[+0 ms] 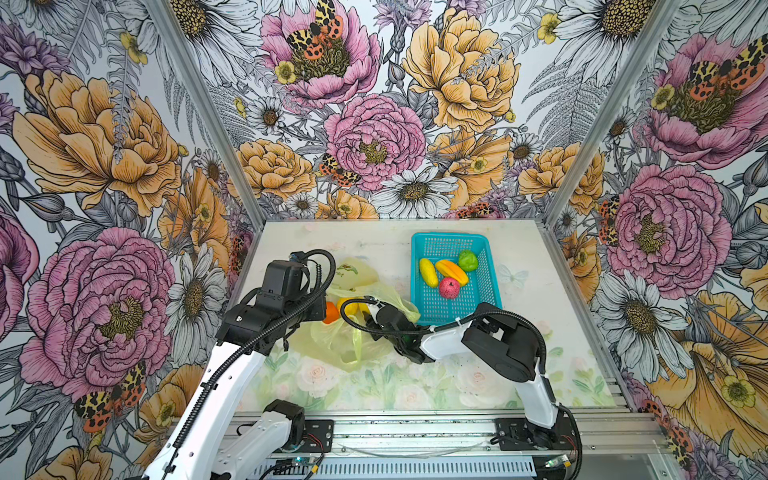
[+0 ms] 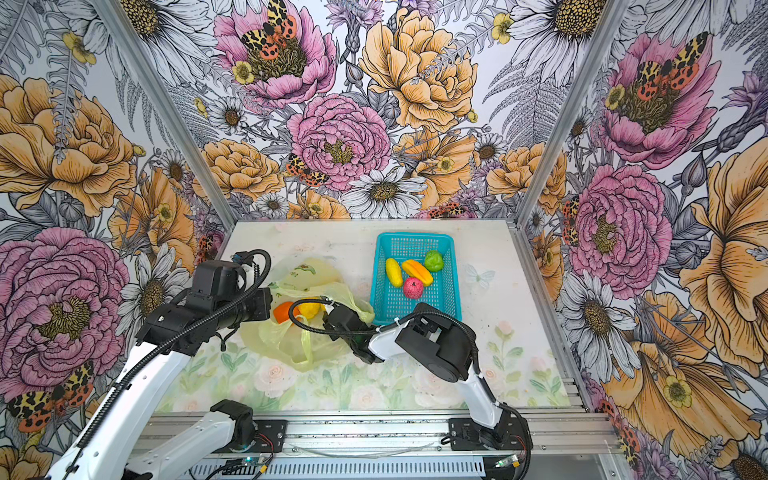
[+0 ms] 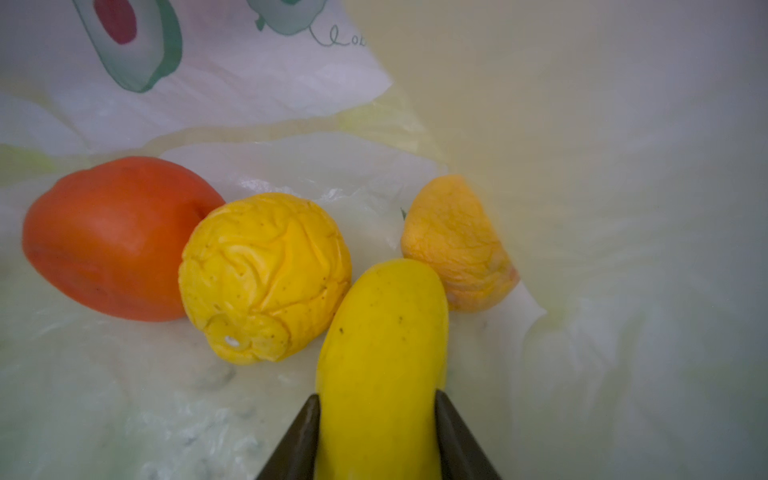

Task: Untie the knot of the plastic bag and take out the fruit
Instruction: 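Lower the right gripper into the bag and grasp another long yellow fruit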

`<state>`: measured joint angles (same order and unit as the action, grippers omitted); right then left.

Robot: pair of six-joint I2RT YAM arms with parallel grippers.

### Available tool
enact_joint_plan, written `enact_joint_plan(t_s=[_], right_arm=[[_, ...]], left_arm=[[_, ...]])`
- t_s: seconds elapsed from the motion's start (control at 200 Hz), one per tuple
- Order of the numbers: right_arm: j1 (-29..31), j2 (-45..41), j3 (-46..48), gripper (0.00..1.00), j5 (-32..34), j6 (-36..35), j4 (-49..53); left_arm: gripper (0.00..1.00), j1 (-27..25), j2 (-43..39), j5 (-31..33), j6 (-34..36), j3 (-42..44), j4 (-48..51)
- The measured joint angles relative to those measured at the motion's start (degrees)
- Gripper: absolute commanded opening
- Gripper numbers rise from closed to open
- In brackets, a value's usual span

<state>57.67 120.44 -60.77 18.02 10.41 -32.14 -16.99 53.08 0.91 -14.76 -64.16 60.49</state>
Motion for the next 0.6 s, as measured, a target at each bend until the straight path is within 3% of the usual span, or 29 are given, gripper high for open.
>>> enact_joint_plan(t_s=[0.32, 0.6], right_arm=[[0.0, -8.5, 5.7, 0.13, -2.5, 0.5, 1.7], [0.7, -17.7, 10.0, 0.06, -6.2, 0.5, 1.1]], left_arm=[[0.00, 0.0, 0.5, -0.4, 0.0, 0.1, -0.3], [0.00, 0.0, 1.2, -0.4, 0.0, 0.1, -0.3]])
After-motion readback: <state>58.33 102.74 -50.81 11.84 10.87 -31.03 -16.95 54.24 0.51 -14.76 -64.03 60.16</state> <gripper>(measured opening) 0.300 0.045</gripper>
